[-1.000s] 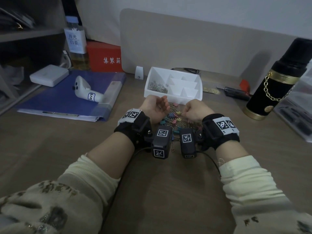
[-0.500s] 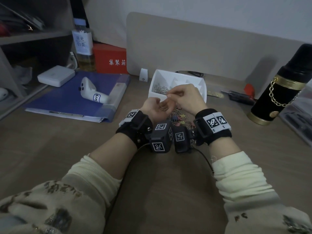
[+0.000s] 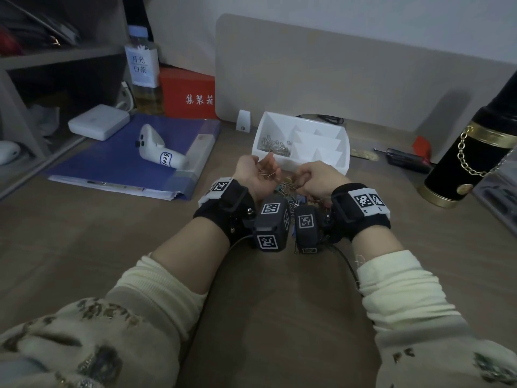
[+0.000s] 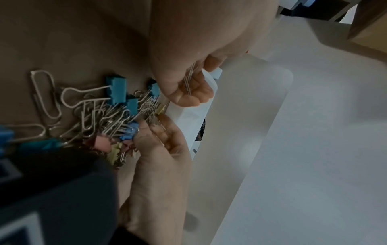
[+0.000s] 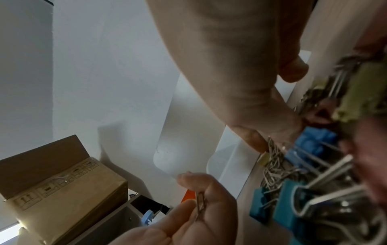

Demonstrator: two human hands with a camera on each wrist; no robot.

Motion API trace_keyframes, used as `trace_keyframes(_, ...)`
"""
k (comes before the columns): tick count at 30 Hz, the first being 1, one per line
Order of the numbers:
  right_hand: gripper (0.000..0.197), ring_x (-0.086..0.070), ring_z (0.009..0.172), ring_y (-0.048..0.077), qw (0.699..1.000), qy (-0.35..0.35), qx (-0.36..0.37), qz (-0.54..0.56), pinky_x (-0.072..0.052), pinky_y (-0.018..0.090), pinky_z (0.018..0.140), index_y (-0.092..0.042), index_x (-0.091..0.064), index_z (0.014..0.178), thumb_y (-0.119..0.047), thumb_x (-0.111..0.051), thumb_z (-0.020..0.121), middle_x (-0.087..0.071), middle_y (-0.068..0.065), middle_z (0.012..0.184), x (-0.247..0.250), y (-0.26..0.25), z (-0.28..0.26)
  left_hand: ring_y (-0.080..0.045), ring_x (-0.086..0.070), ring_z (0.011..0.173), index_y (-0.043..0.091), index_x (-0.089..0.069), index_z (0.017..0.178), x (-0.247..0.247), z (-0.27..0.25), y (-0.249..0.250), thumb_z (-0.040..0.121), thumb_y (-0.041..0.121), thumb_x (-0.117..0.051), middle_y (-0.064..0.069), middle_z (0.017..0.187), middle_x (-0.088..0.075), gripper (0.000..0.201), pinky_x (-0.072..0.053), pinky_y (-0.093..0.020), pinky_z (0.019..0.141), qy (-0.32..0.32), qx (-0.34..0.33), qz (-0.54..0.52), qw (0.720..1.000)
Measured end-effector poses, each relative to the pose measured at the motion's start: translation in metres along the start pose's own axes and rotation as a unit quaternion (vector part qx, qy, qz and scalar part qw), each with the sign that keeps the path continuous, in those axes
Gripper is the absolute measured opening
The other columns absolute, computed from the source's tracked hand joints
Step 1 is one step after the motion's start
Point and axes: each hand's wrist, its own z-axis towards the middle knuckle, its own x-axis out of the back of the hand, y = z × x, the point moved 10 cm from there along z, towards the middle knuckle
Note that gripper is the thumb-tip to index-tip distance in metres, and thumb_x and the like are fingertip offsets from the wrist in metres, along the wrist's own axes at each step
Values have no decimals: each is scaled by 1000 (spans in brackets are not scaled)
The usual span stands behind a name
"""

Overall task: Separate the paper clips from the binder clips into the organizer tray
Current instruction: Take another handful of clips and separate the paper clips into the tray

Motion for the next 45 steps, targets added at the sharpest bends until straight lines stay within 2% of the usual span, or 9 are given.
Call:
trace_keyframes(5, 13, -54, 55, 16, 1000, 22, 4, -13, -42, 20, 50, -13, -66, 85, -1, -64, 80, -64, 7, 81, 3, 1, -1, -13, -45, 59, 4, -57, 77, 1, -2, -1, 102, 24, -29, -4, 69, -50, 43, -39, -23, 56, 7, -4, 15, 1000)
trace_keyframes(12, 13, -60, 67, 18, 998, 63, 11, -26, -42, 18, 52, -15, -69, 75, -4, -65, 80, -63, -1, 71, 12, 1, 0, -14, -44, 58, 4, -56, 77, 1, -4, 0, 101, 23, -29, -4, 69, -49, 41, -40, -24, 55, 11, -10, 19, 1000)
trace_keyframes(18, 16, -59, 74, 17, 990, 134, 30, 16, -47, 26, 69, -19, -69, 77, -6, -60, 80, -65, 1, 81, 32, -11, -2, -16, -46, 61, 3, -57, 75, 2, -1, 1, 101, 22, -30, -6, 70, -49, 42, -42, -26, 59, 20, -14, 39, 999)
trace_keyframes(24, 9, -59, 59, -1, 977, 155, 126, 79, -47, 8, 59, -14, -70, 79, -5, -67, 80, -64, -3, 69, 40, -54, -12, -20, -50, 68, 0, -52, 75, -3, -1, -6, 102, 23, -29, -13, 77, -51, 42, -46, -29, 67, 4, 15, 39, 999)
trace_keyframes(31, 13, -61, 58, 1, 978, 109, 141, 105, -47, 10, 59, -17, -73, 87, -7, -66, 83, -66, -8, 70, 24, -66, -9, -19, -55, 68, 1, -56, 87, -13, -1, -13, 101, 16, -27, -10, 77, -59, 35, -51, -23, 53, -42, 54, 11, 998)
trace_keyframes(35, 17, -65, 66, 0, 965, 137, 146, 168, -45, 5, 65, -14, -73, 95, -6, -63, 84, -71, 1, 77, 31, -63, -8, -17, -54, 71, -1, -53, 89, -6, 4, -9, 102, 22, -31, -8, 83, -54, 35, -49, -23, 72, -21, 49, -57, 997)
trace_keyframes(38, 15, -60, 76, 0, 967, 180, 126, 131, -42, 4, 69, -12, -74, 94, -7, -64, 85, -70, 1, 93, 36, -51, -3, -14, -48, 59, 3, -53, 73, 3, 3, 4, 100, 18, -30, -4, 69, -51, 39, -45, -22, 54, 13, 6, -40, 999)
trace_keyframes(41, 24, -62, 99, 15, 989, 91, 89, 71, -43, 17, 82, -13, -71, 105, -4, -60, 86, -69, 5, 108, 11, -37, 9, -13, -42, 54, 8, -52, 66, 8, 1, 13, 98, 14, -27, -1, 56, -49, 40, -38, -22, 56, 29, -20, -19, 999)
trace_keyframes(45, 35, -58, 99, 20, 994, 8, 95, -55, -43, 23, 80, -19, -68, 112, -3, -52, 86, -66, 6, 111, -13, -36, 12, -13, -41, 54, 8, -51, 66, 9, 1, 16, 98, 14, -25, -1, 49, -49, 41, -38, -25, 59, 30, -27, -11, 999)
